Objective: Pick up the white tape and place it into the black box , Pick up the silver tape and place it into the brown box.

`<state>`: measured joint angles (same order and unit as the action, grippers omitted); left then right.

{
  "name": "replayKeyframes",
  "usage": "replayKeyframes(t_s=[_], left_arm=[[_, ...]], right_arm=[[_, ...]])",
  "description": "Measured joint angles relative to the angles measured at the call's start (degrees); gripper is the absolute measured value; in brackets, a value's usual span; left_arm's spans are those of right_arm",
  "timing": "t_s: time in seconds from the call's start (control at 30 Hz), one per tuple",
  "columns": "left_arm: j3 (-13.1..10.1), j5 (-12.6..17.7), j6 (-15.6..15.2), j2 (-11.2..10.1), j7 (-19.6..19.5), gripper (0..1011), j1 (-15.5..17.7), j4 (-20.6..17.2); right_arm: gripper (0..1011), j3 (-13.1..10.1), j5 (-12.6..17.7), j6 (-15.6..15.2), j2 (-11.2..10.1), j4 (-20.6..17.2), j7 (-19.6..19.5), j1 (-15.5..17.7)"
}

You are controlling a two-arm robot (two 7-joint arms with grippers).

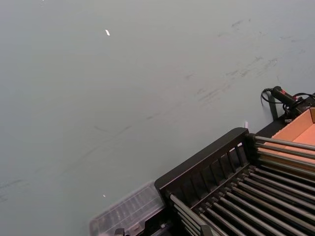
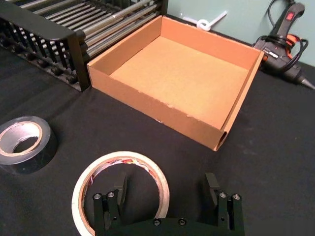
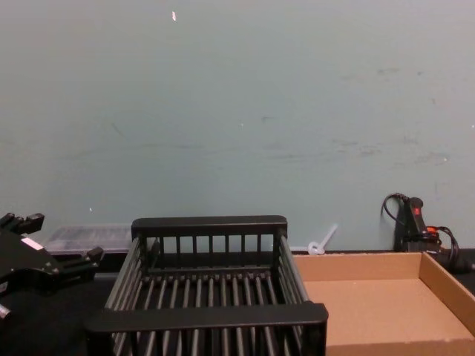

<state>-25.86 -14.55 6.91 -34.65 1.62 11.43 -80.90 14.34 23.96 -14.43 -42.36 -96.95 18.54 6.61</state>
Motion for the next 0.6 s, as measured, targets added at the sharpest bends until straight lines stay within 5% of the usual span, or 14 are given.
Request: replayKeyframes(t_s=[0.6], left_arm=[[0.00,0.00,0.00,0.00,0.00,1001,0.00,0.00]], right_arm=[[1002,-1.21,-1.52,-1.88,2.54,1.51,1.61,0.23]])
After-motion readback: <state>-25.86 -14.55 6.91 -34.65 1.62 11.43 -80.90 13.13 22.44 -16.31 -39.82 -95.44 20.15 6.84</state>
